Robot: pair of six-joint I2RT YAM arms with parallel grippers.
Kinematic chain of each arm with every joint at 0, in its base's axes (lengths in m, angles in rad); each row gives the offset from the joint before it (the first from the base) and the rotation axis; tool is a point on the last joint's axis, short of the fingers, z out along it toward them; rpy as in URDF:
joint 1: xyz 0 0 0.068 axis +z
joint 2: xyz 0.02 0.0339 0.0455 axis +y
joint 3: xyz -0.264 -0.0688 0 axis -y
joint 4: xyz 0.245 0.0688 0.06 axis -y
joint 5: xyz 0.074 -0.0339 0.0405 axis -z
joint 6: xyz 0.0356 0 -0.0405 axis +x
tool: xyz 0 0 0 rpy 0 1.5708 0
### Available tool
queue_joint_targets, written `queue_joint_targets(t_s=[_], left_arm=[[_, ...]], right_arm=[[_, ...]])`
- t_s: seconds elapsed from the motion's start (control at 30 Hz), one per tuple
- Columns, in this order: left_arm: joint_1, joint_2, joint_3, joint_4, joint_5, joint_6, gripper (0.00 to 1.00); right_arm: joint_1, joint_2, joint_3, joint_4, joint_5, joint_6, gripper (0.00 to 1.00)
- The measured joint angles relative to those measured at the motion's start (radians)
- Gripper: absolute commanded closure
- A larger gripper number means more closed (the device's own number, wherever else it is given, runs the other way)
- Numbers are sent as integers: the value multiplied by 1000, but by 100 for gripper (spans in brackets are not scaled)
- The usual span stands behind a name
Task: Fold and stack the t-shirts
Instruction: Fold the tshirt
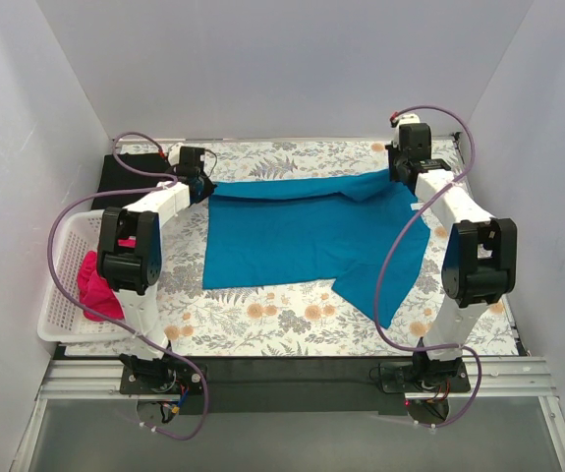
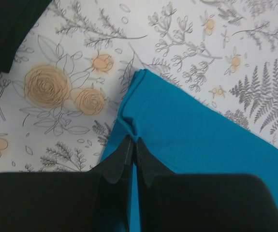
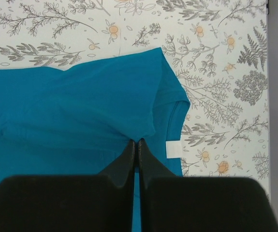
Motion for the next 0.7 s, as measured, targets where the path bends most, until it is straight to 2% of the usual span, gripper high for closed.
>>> queue_joint_targets(t_s=[0.4,0.7], left_arm=[[2,-8,-84,-23,12,-87,100],[2,-18,-88,-23,14,-78,100]], right_arm=[[-10,3,-67,-66,-30,71,99],[-44,29,-62,-78,-34,104,99]])
